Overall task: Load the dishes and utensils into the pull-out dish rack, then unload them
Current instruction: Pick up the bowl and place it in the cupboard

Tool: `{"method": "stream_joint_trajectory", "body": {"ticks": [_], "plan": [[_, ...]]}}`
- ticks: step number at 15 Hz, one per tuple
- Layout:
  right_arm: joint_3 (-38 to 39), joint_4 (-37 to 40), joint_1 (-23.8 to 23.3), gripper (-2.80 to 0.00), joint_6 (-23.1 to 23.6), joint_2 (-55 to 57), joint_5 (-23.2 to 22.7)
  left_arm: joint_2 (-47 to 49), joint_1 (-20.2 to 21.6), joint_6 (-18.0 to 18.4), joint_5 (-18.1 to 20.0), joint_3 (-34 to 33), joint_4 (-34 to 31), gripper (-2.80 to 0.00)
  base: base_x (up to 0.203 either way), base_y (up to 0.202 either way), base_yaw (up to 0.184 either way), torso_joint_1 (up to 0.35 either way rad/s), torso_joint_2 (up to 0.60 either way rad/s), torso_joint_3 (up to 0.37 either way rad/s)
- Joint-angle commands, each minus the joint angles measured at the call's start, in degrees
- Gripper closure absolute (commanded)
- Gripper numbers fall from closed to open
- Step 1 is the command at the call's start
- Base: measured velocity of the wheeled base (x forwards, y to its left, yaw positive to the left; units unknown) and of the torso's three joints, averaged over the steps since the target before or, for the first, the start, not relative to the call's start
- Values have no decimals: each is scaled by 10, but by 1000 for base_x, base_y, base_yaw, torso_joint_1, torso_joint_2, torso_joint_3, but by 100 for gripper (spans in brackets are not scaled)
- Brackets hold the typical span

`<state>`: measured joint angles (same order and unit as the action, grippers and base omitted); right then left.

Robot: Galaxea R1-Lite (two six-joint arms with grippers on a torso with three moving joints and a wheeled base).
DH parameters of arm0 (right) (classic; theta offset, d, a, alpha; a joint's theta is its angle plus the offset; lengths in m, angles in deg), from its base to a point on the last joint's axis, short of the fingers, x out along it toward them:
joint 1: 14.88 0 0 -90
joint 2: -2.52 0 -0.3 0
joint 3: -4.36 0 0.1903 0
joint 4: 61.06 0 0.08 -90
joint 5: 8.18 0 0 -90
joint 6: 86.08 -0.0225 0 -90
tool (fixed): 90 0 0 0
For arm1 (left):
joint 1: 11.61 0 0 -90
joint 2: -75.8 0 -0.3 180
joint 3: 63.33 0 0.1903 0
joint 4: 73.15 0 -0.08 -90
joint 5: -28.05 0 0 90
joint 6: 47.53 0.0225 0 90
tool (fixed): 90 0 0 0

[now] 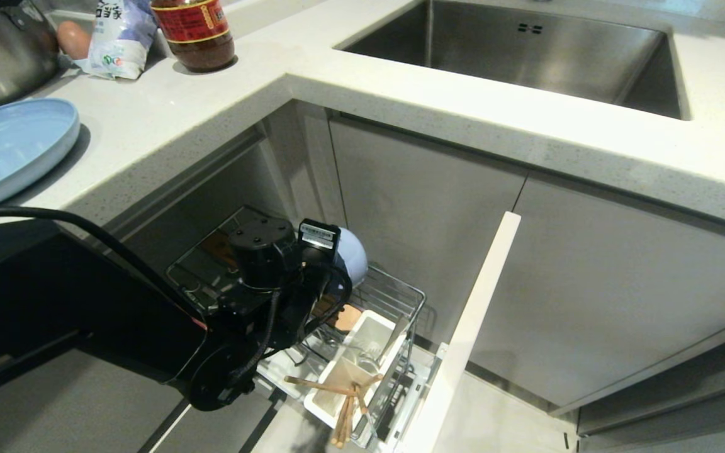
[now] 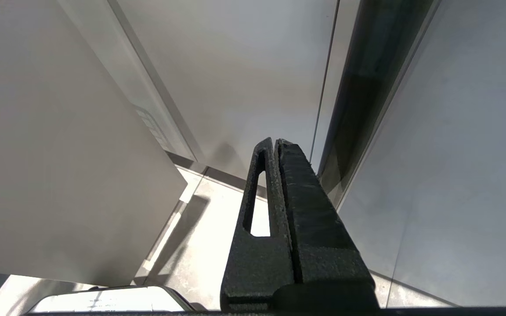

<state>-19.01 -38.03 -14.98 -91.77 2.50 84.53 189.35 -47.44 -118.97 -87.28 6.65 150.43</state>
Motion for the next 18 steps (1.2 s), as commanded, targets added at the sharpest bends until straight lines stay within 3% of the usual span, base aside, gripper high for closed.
{"method": "stream_joint_trajectory", "body": {"ticks": [1,7,18], "plan": [[0,0,0,0,0,-2,0,4,0,-5,-5,0,2,0,0,0,0,0,0,0],[0,0,0,0,0,-2,0,8,-1,-21,-17,1,-40,0,0,0,0,0,0,0],[0,0,0,0,0,-2,0,-15,0,-26,-15,5,-35,0,0,0,0,0,0,0]]}}
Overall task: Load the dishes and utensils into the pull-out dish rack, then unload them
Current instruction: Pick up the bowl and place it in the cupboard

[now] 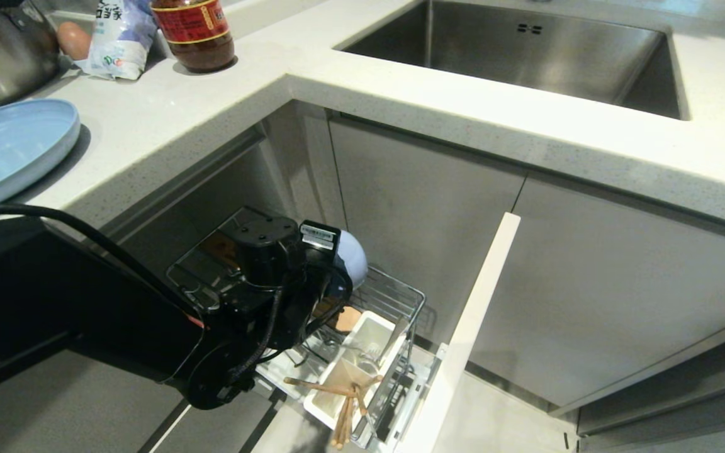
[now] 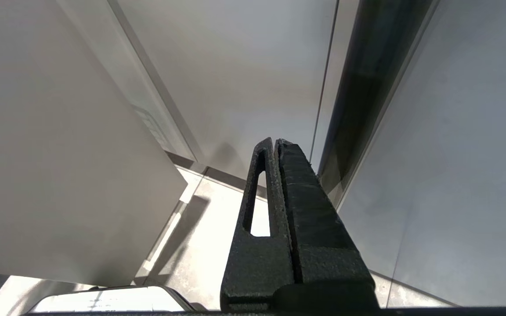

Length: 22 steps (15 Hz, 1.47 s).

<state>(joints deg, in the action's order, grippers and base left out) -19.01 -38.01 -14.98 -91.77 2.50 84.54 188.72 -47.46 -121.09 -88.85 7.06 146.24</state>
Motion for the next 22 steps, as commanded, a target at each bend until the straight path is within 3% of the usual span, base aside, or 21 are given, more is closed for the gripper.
{"method": "stream_joint_trajectory", "body": {"ticks": [1,11,14,22], "plan": [[0,0,0,0,0,-2,0,-11,0,-4,1,3,15,0,0,0,0,0,0,0],[0,0,0,0,0,-2,0,-24,0,-5,17,3,67,0,0,0,0,0,0,0],[0,0,0,0,0,-2,0,-20,0,-31,20,1,66,0,0,0,0,0,0,0],[0,0,0,0,0,-2,0,12,0,-50,26,-5,80,0,0,0,0,0,0,0]]}}
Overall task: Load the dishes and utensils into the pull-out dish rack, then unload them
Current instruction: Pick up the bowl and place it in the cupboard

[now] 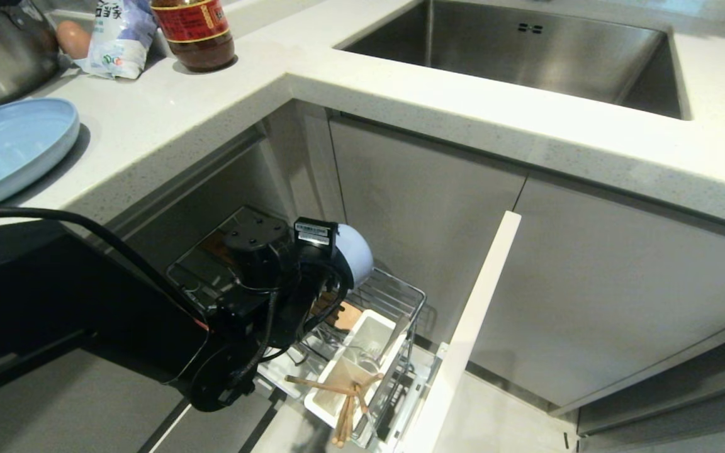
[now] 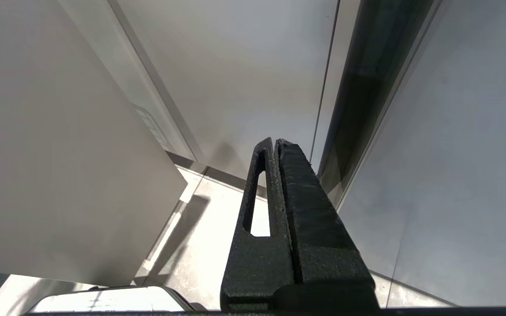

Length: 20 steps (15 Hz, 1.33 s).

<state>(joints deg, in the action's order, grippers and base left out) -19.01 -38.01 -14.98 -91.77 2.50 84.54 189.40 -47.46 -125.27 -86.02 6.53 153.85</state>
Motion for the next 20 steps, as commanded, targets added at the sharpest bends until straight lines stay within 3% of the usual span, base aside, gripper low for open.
{"method": "stream_joint_trajectory", "body": {"ticks": [1,13,14,15,20], "plan": [[0,0,0,0,0,-2,0,6,0,-11,-3,-1,3,0,0,0,0,0,0,0],[0,0,0,0,0,-2,0,15,-1,-11,-11,-4,-3,0,0,0,0,0,0,0],[0,0,0,0,0,-2,0,14,-1,-11,-11,-5,-5,-60,0,0,0,0,0,0],[0,0,0,0,0,-2,0,12,-1,-11,-11,-7,-17,-280,0,0,0,0,0,0],[0,0,0,0,0,-2,0,-2,-9,-8,-44,-5,-59,-280,0,0,0,0,0,0]]}}
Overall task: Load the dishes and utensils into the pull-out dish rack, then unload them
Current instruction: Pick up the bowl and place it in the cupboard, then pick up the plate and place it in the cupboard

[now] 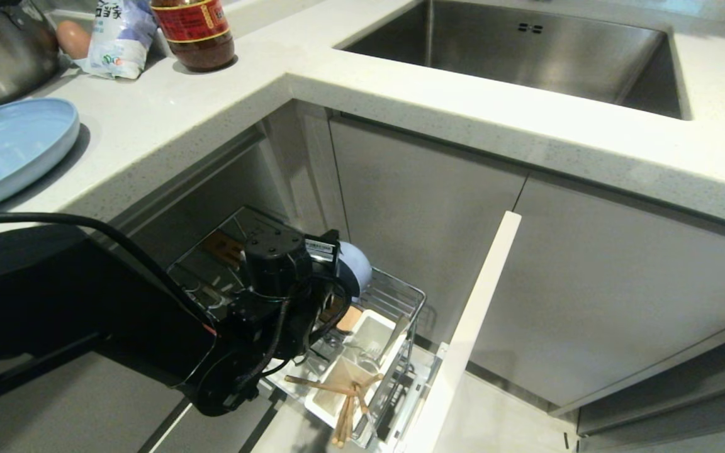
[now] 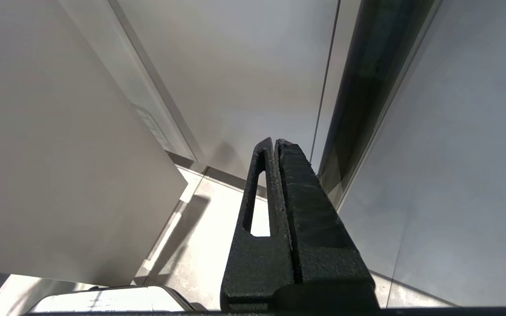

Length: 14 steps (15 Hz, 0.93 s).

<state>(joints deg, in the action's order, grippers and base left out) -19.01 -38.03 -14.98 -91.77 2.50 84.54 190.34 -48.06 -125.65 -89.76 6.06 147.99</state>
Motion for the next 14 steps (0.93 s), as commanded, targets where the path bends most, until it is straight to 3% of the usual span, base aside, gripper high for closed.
{"method": "stream_joint_trajectory", "body": {"ticks": [1,6,11,12,14], "plan": [[0,0,0,0,0,-2,0,-20,-4,-4,-10,0,-25,-280,0,0,0,0,0,0],[0,0,0,0,0,-2,0,-107,-19,-5,-39,5,-160,-280,0,0,0,0,0,0],[0,0,0,0,0,-2,0,-255,-44,-5,-41,35,-405,-280,0,0,0,0,0,0],[0,0,0,0,0,-2,0,-277,-50,-4,-41,41,-437,0,0,0,0,0,0,0],[0,0,0,0,0,-2,0,-313,-64,-1,-41,59,-477,0,0,0,0,0,0,0]]}}
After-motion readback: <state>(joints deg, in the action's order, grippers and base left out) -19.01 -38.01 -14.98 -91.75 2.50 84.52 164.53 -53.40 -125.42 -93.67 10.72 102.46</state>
